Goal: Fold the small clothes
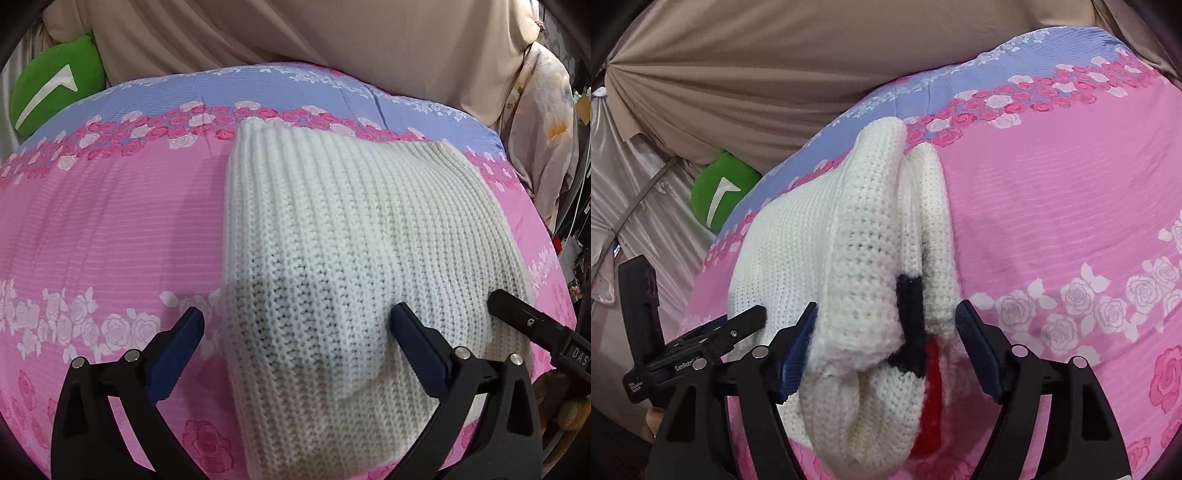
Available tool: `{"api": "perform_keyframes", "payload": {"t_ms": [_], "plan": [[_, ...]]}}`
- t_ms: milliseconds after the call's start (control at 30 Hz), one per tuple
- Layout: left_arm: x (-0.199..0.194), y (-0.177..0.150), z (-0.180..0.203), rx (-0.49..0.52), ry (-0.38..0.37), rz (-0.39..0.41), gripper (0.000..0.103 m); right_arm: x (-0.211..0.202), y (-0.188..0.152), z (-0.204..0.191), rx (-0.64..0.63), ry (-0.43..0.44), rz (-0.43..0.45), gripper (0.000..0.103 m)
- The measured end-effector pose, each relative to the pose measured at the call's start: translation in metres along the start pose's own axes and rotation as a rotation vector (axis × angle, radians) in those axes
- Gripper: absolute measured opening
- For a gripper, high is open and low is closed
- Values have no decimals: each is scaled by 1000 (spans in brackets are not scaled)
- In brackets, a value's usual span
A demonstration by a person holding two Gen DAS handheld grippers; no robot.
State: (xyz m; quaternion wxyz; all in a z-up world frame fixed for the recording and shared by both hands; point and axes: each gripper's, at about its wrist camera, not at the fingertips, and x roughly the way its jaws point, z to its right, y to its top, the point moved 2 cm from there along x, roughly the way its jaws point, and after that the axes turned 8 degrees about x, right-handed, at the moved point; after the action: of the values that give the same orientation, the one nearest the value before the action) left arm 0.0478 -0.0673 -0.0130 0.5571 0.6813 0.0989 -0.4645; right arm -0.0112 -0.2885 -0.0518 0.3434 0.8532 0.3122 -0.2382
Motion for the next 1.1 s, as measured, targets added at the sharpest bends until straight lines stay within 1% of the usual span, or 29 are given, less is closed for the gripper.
{"api": "perform_keyframes", "payload": {"t_ms": [67, 133, 167, 200, 400, 667, 733, 833, 867, 900, 933, 967, 1000, 1100], "plan": [[3, 2, -2, -16, -12, -1, 98, 9, 6, 3, 9, 15, -11, 79], [7, 5, -2, -27, -28, -4, 98, 20, 12, 7, 29, 41, -39, 80], [10, 7, -1, -31, -40, -7, 98, 25, 15, 5, 38, 66, -35, 80], [13, 9, 0, -32, -47, -11, 98, 26, 16, 6, 38, 72, -36, 80], [25, 15, 5, -37, -75, -11, 98, 30, 21, 3, 23, 93, -36, 80], [35, 16, 5, -36, -112, 2, 98, 35, 25, 0, 4, 115, -38, 80], [37, 17, 5, -37, -130, 8, 98, 37, 25, -2, 2, 114, -36, 77], [35, 18, 5, -31, -163, 24, 98, 39, 26, -2, 8, 117, -39, 64], [33, 18, 5, -29, -173, 31, 93, 39, 26, -2, 11, 125, -45, 56], [29, 19, 5, -20, -177, 44, 84, 38, 26, -3, 13, 133, -43, 50], [23, 20, 5, -16, -185, 60, 78, 35, 26, -5, 12, 133, -33, 47], [15, 22, 5, -8, -198, 81, 66, 31, 26, -8, 9, 126, -20, 44], [9, 23, 5, 3, -210, 97, 56, 26, 25, -12, 1, 117, -5, 42], [-14, 31, 6, 43, -254, 142, 47, 3, 27, -36, -35, 121, 55, 40]]}}
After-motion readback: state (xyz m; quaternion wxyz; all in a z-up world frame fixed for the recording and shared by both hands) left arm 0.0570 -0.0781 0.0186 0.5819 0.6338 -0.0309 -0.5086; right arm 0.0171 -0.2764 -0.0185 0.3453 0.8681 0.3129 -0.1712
